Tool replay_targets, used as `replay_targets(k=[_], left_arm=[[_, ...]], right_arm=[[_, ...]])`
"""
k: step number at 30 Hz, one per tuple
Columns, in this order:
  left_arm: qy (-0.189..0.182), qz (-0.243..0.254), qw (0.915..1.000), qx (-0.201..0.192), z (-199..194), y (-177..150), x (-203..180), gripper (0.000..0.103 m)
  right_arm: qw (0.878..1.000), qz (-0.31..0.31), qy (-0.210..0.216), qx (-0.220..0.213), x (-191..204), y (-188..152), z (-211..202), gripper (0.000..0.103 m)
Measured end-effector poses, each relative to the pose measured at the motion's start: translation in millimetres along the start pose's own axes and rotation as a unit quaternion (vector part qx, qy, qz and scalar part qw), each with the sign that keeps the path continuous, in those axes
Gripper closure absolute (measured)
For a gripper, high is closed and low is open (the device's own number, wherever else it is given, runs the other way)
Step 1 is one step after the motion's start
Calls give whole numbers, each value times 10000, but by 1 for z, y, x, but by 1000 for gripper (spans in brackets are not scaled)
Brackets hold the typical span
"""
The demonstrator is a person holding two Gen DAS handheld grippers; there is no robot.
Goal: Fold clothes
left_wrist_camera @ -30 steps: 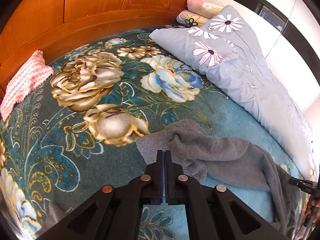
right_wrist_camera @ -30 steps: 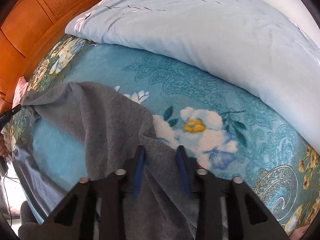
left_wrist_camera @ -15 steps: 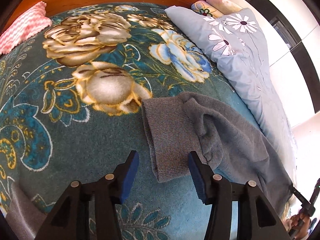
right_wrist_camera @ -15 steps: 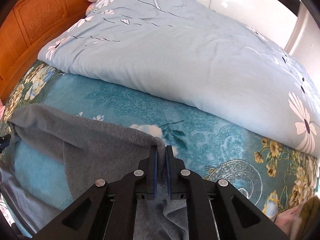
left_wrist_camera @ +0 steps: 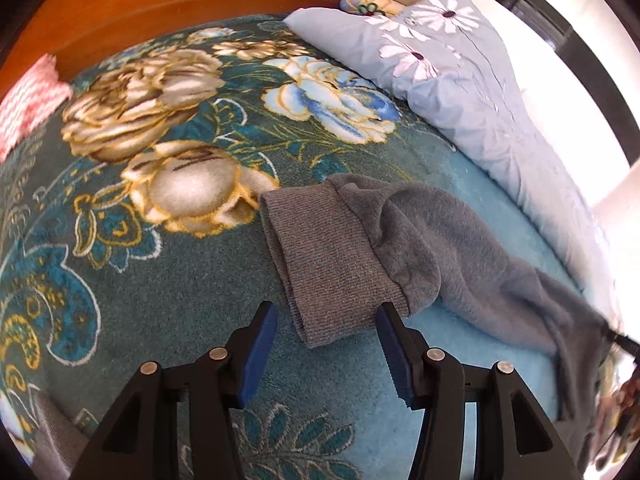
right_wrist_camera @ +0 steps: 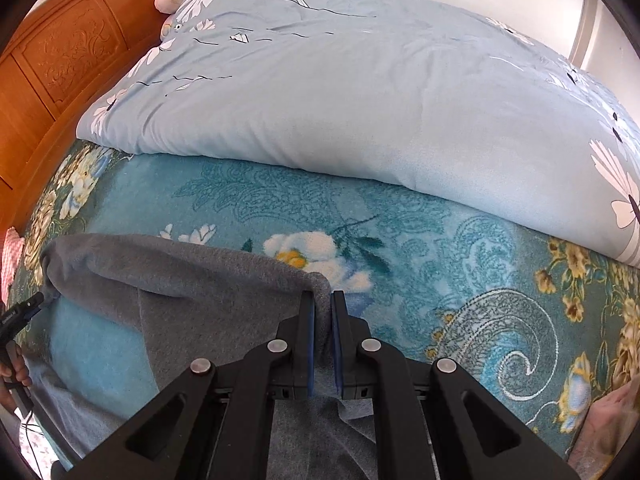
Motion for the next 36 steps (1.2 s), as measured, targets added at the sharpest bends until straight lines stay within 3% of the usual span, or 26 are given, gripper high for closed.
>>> replay_targets(k=[5,16,18,20,24,28,31,36], left_arm=[[227,720,9971,19,7,-11,-9,47],[645,1340,9889,-68,14,-14,-12,49],[734,1408,9873,-92,17,-13,-13,76],[757,1412,9870,-159,15,-9,-11,90],[684,1041,9907,-555,-7,11,0,93],[473,646,9910,-1073,-57,60,15,93],[723,673,9897,-1037,-62,78,30,93],[1202,756,9857,-906,-66,105,54,93]], right_arm=[[9999,77,114,40,5,-1,2,96],[9993,158,313,89,14,-3,6,95],[9994,148,311,93,15,-2,6,95],[9994,131,312,87,15,-2,6,95],[9996,-8,285,80,16,0,3,95],[9992,-246,173,-250,15,13,-19,96],[9978,-152,186,-617,4,27,-44,96],[9992,-51,330,-227,3,26,-16,96]])
Point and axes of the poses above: each gripper's, at about its wrist camera, not at the fingertips, and z roughly the way its jaws point, x to its left, y to its top, the point moved 8 cm from there along z, roughly the way its jaws point, and after that the axes turned 15 degrees about -z, right-handed, at the moved point
